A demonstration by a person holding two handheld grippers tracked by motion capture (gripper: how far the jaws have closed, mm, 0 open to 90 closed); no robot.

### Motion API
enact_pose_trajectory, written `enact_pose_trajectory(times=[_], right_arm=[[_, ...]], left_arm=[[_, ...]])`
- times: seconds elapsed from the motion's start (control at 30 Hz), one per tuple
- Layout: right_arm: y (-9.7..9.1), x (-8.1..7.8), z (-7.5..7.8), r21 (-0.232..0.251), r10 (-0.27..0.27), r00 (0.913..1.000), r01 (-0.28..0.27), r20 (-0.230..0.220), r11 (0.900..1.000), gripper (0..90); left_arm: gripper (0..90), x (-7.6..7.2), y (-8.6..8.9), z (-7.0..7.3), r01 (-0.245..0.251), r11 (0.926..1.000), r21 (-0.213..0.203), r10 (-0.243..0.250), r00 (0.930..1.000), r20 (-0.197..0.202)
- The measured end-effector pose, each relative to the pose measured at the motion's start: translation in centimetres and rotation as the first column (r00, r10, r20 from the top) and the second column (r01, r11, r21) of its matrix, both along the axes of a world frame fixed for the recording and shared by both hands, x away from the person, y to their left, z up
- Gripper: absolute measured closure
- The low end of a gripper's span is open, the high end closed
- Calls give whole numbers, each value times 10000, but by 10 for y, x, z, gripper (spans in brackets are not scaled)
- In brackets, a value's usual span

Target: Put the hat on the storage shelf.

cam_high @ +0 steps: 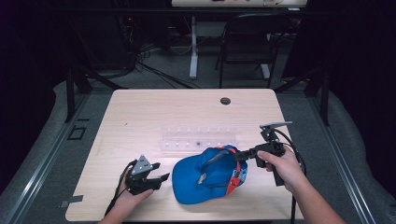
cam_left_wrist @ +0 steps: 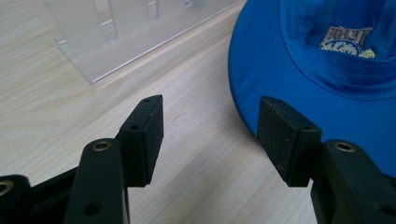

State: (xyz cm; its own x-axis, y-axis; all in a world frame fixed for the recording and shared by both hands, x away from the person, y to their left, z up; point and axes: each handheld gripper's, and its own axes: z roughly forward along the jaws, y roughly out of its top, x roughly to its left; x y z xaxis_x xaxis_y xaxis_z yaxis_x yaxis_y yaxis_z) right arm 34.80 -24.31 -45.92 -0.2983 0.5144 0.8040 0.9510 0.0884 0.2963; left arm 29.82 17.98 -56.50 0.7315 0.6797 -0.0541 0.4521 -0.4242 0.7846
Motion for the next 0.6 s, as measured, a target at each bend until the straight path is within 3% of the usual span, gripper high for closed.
enact_pose_trajectory(times=[0.23,0.6], right_arm=[[4,1,9,174,-85,9999,87,-114,9998,775],[10,3,29,27,173,9998,-173,-8,9998,774]], left_arm=[[419,2,3,-2,-20,9999,137,20,10000,9],[419,5,10,-4,-228,9996,164,229,9997,-61]])
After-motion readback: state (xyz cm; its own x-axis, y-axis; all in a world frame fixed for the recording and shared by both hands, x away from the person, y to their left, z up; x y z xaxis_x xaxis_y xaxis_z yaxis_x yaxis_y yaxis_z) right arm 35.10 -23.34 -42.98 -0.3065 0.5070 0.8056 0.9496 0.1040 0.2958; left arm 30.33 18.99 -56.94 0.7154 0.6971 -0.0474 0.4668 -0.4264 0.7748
